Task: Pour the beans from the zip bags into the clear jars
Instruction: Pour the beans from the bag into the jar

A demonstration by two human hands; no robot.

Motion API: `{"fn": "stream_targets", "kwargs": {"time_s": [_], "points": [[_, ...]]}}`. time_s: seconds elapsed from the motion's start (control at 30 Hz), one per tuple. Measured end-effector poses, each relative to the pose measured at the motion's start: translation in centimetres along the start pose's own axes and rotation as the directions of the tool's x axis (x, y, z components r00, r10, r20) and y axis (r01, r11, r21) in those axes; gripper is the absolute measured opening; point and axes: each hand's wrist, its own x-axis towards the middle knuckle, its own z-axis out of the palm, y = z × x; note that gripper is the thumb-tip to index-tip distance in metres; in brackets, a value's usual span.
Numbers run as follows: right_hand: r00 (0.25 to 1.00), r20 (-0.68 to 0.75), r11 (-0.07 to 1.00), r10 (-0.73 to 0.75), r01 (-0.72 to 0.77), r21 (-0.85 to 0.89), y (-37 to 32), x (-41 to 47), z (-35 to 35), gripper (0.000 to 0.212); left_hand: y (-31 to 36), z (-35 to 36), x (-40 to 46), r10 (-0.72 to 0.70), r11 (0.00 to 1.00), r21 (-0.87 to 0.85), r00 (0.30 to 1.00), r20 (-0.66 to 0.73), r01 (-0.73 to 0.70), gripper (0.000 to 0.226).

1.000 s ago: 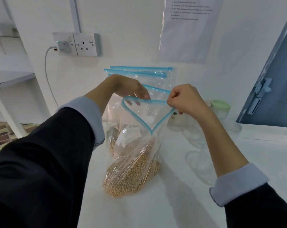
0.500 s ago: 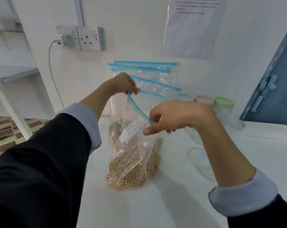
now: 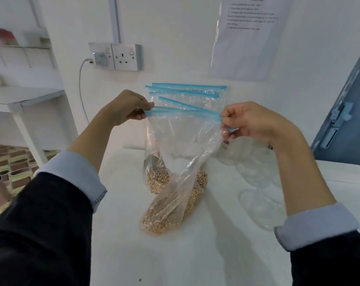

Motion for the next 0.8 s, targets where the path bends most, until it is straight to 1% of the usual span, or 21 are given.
{"fn": "stream_targets", "kwargs": {"time_s": [0.07, 0.17, 0.23, 0.3, 0.37, 0.43, 0.5, 0.57, 0.63, 0.7, 0.73, 0.77, 0.8], "points": [[0.993, -0.069, 0.996, -0.093, 0.094, 0.005, -0.9, 0.0, -0.8, 0.026, 1.2, -0.6, -0.8, 0.033, 0.999, -0.021, 0.999, -0.036, -0.034, 0.016], [0.967, -0.143, 0.977, -0.213, 0.214, -0.003, -2.2, -0.1, -1.6, 0.027, 3.4, -1.2, -1.5, 0.068, 0.996, -0.049, 0.989, -0.134, -0.075, 0.015], [0.940, -0.193, 0.959, -0.282, 0.276, -0.058, -3.1, -0.3, -2.4, 0.028, 4.7, -1.5, -1.7, 0.081, 0.995, -0.048, 0.982, -0.170, -0.090, 0.015], [0.919, -0.230, 0.943, -0.321, 0.288, -0.164, -3.6, -0.4, -3.3, 0.029, 5.7, -1.5, -1.8, 0.088, 0.996, -0.005, 0.980, -0.177, -0.090, 0.013], [0.917, -0.255, 0.934, -0.308, 0.240, -0.264, -3.3, -0.4, -3.8, 0.029, 6.0, -1.2, -1.7, 0.084, 0.996, 0.034, 0.981, -0.176, -0.079, 0.014], [0.927, -0.278, 0.933, -0.252, 0.156, -0.326, -2.1, -0.2, -3.8, 0.026, 5.6, -0.4, -1.6, 0.068, 0.997, 0.057, 0.982, -0.177, -0.058, 0.016], [0.941, -0.292, 0.923, -0.170, 0.049, -0.381, -0.6, 0.4, -3.5, 0.026, 4.7, 0.5, -1.6, 0.034, 0.997, 0.067, 0.988, -0.149, -0.024, 0.018], [0.955, -0.283, 0.884, -0.093, -0.052, -0.465, 0.7, 1.1, -3.1, 0.029, 3.7, 1.3, -1.8, -0.011, 0.998, 0.053, 0.998, -0.067, 0.014, 0.020], [0.960, -0.274, 0.835, -0.057, -0.105, -0.541, 1.3, 1.6, -2.9, 0.029, 3.0, 1.2, -2.2, -0.033, 0.999, 0.005, 0.998, 0.046, 0.033, 0.021], [0.965, -0.258, 0.800, -0.039, -0.124, -0.586, 1.1, 2.0, -2.8, 0.023, 2.7, 0.6, -2.6, -0.008, 1.000, -0.005, 0.990, 0.139, 0.009, 0.015], [0.969, -0.246, 0.784, -0.034, -0.126, -0.607, 0.7, 2.1, -2.6, 0.021, 2.7, 0.4, -2.8, 0.022, 1.000, 0.019, 0.987, 0.158, -0.025, 0.011], [0.973, -0.229, 0.767, -0.032, -0.123, -0.630, 0.1, 2.4, -2.4, 0.024, 2.7, 0.3, -3.0, 0.052, 0.996, 0.063, 0.987, 0.155, -0.063, 0.011], [0.978, -0.208, 0.743, -0.027, -0.119, -0.659, -0.6, 2.8, -1.9, 0.033, 2.7, 0.4, -3.1, 0.081, 0.988, 0.117, 0.987, 0.137, -0.097, 0.013]]}}
